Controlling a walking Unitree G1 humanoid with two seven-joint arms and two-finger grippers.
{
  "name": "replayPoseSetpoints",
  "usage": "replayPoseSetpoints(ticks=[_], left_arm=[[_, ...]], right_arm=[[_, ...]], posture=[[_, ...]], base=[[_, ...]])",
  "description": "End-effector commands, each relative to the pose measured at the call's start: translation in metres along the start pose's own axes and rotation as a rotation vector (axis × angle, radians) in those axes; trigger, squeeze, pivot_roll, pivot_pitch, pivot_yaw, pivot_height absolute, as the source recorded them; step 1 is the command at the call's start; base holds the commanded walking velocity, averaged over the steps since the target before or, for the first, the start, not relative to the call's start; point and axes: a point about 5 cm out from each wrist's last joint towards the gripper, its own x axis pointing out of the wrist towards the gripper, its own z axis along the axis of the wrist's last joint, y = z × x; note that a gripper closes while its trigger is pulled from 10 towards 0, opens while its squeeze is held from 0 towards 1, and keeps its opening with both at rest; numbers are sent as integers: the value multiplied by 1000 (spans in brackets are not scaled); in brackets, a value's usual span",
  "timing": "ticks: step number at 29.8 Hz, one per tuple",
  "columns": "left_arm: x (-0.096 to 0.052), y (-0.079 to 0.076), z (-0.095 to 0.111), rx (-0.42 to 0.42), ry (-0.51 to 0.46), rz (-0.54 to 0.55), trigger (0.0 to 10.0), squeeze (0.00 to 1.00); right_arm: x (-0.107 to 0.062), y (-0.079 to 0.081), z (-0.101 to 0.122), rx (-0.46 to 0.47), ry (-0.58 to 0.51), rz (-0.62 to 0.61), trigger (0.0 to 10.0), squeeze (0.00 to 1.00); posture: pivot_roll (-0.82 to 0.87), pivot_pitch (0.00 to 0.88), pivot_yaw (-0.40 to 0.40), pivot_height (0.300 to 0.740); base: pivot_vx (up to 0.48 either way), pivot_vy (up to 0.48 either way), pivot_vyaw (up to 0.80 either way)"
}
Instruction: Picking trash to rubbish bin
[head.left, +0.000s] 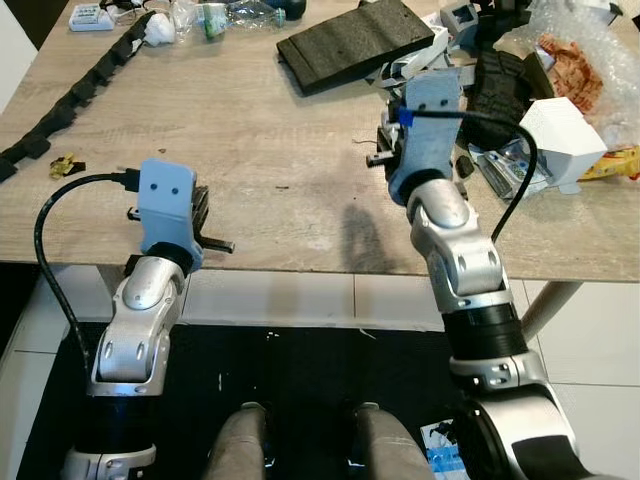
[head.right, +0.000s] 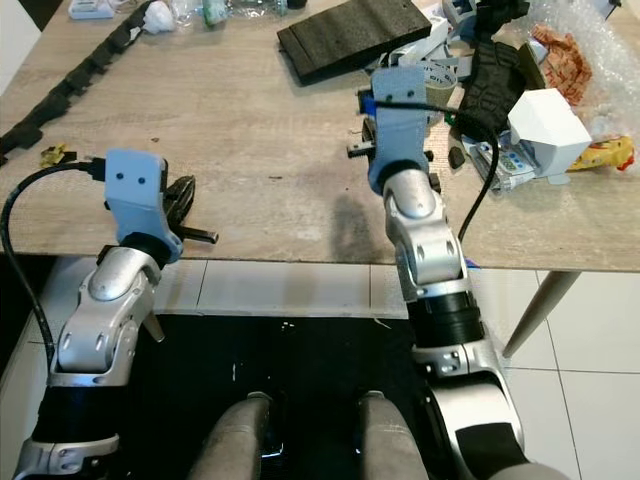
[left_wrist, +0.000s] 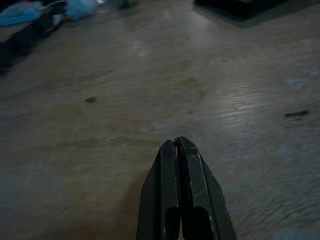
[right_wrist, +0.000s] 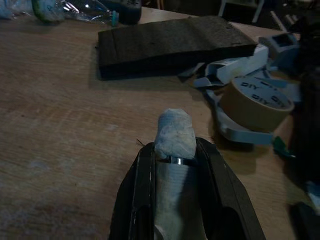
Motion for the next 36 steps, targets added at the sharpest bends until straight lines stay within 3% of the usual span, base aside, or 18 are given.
replayPoseSetpoints(ticks=[1, 2, 3, 5, 12, 19, 24, 36], left_arm=[[-5, 5, -11, 17, 40, 26, 10000, 0], [-7, 6, -14, 13, 39, 36, 10000, 0], [-10, 6, -17, 3, 38, 51, 10000, 0], [-11, 5, -18, -4, 32, 53, 10000, 0], [-7, -6, -16, -25, 1, 46, 10000, 0], [-5, -14, -15, -23, -2, 21, 10000, 0], [-2, -14, -15, -3, -12, 4, 10000, 0], [1, -16, -13, 3, -7, -11, 10000, 0]], right_arm=[[-3, 0, 2, -27, -31, -5, 10000, 0], [-4, -1, 2, -67, -46, -17, 10000, 0], [-6, -2, 3, -172, -89, -43, 10000, 0], [-7, -2, 1, -178, -93, -38, 10000, 0], [-23, -10, -13, -59, -93, 9, 10000, 0], [-34, -12, -31, -45, -84, -12, 10000, 0], [-47, -8, -42, 36, -80, -17, 10000, 0], [-51, -8, -48, 70, -83, -16, 10000, 0]], posture=[[12, 162, 9, 740], [5, 155, 8, 740], [-1, 146, 5, 740], [-7, 137, -1, 740], [-12, 119, -13, 740], [8, 95, 0, 740], [10, 84, 16, 740], [20, 85, 29, 740]], base=[[0, 0, 0], [0, 0, 0], [0, 0, 0], [0, 0, 0], [0, 0, 0], [0, 0, 0], [0, 0, 0], [0, 0, 0]])
